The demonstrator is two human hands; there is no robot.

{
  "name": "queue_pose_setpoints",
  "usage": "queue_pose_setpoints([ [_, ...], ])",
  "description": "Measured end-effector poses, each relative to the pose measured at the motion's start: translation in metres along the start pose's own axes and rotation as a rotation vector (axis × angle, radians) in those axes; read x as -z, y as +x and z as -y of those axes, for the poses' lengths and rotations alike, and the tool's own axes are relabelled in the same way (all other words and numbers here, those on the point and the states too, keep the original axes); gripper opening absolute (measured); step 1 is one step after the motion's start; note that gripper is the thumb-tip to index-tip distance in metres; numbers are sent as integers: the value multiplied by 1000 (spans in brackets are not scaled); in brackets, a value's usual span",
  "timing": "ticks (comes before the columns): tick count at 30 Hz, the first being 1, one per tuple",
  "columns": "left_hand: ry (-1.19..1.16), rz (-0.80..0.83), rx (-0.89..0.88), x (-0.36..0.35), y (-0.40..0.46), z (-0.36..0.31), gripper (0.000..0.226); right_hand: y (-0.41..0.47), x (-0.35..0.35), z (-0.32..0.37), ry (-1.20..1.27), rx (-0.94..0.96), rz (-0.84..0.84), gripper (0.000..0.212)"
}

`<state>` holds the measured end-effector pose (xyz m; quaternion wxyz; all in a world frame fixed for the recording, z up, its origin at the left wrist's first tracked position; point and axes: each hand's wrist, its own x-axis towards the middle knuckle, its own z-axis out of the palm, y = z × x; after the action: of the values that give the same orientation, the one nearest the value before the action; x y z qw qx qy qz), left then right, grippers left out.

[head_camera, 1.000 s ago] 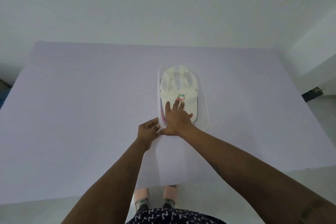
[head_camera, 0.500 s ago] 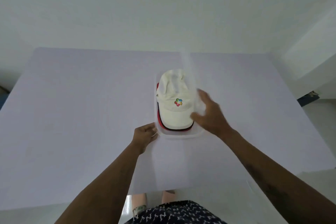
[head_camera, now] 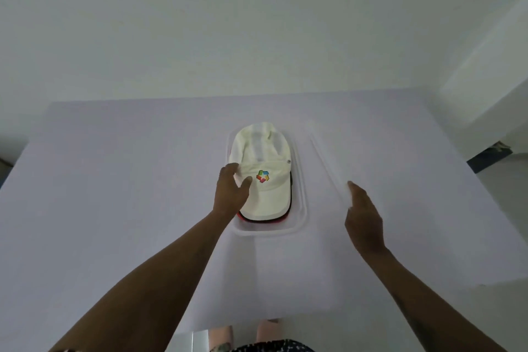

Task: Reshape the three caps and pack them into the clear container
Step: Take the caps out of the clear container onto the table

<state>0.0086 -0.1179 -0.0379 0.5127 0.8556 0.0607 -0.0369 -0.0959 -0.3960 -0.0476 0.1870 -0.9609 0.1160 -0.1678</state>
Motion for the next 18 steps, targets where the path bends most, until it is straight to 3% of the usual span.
queue_pose_setpoints([
  [5, -17, 36, 110, -28, 14, -14, 93, -14, -35, -19, -114, 41, 323, 84],
  [8, 9, 35, 195, -43, 17, -17, 114, -24, -47, -28, -109, 43, 414, 88],
  [14, -10, -111, 262, -57, 22, -16, 107, -26, -55, -42, -89, 112, 398, 82],
  [18, 5, -115, 307, -57, 19, -14, 107, -29, -57, -47, -88, 101, 392, 75],
])
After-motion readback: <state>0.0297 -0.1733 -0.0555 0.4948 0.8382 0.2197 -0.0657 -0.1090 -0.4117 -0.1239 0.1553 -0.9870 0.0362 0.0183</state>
